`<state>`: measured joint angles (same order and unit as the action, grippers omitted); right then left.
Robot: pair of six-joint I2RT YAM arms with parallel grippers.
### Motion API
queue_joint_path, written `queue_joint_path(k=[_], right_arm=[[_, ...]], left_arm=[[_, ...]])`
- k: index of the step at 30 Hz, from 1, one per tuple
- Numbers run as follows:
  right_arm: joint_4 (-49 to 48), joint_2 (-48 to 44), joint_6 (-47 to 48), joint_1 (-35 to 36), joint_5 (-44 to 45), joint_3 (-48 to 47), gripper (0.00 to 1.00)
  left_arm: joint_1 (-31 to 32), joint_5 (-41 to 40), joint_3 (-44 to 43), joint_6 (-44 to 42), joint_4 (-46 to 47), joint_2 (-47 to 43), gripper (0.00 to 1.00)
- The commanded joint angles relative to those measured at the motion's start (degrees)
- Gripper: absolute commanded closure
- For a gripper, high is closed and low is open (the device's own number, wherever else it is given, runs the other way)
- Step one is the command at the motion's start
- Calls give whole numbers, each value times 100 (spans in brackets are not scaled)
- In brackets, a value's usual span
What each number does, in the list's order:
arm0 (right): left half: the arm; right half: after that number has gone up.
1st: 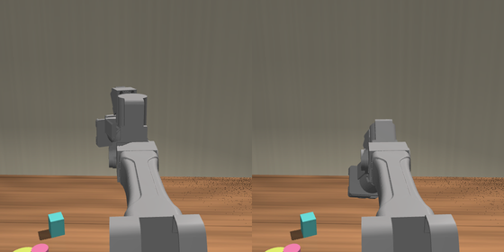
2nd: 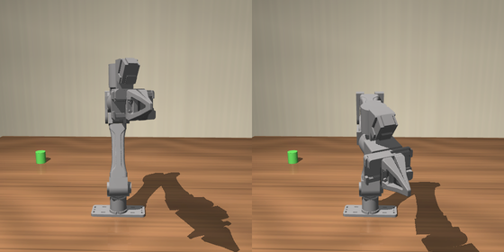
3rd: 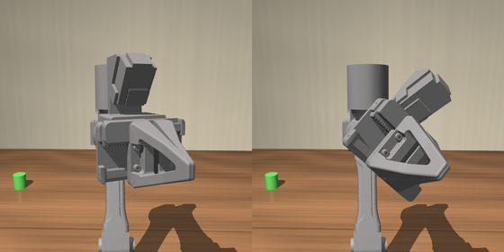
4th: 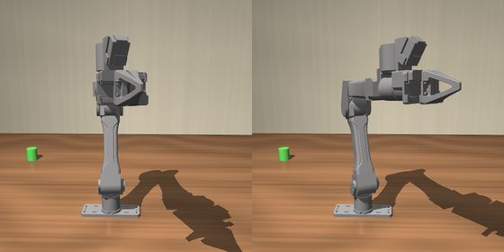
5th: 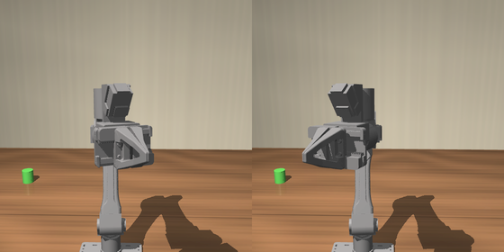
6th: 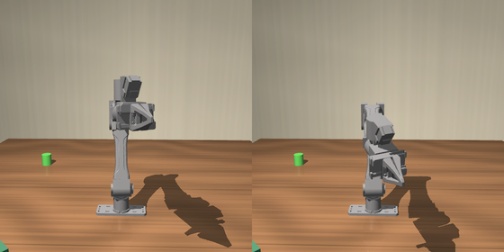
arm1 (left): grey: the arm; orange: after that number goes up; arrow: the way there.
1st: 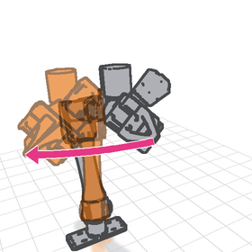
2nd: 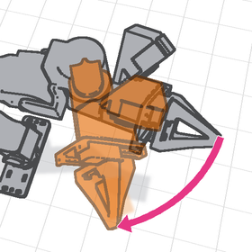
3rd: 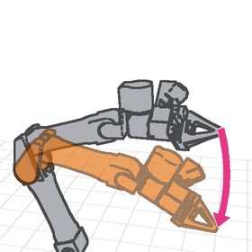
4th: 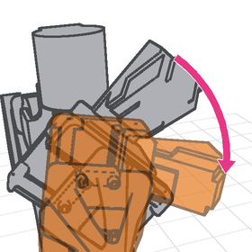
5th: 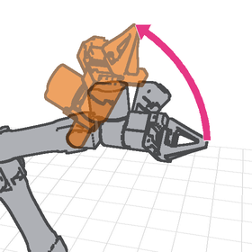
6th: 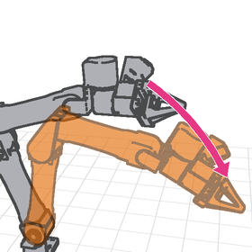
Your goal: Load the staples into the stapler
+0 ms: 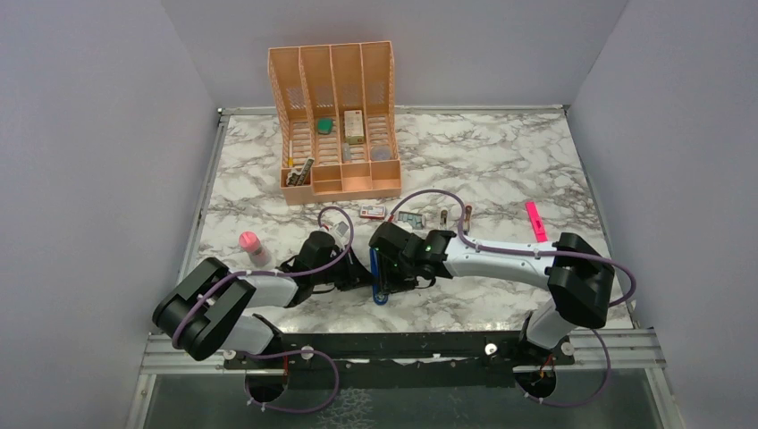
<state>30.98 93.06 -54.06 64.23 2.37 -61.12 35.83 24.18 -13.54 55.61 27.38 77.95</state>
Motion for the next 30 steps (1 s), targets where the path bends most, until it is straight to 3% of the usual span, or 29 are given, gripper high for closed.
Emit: queue_joint_path(k=[1, 11, 24, 30], right_arm=[[-377, -358, 108, -102, 219, -335, 78], [527, -430, 688, -611, 765, -1048, 77], [49, 335, 1997, -1480, 944, -2129, 67], [-318, 861, 2474, -1596, 871, -2533, 51]], left_arm=[[46, 125, 106, -106, -40, 256, 100], [55, -12, -16, -343, -507, 279, 100], [55, -155, -133, -851, -939, 189, 100], [51, -242, -97, -953, -1009, 81, 100]])
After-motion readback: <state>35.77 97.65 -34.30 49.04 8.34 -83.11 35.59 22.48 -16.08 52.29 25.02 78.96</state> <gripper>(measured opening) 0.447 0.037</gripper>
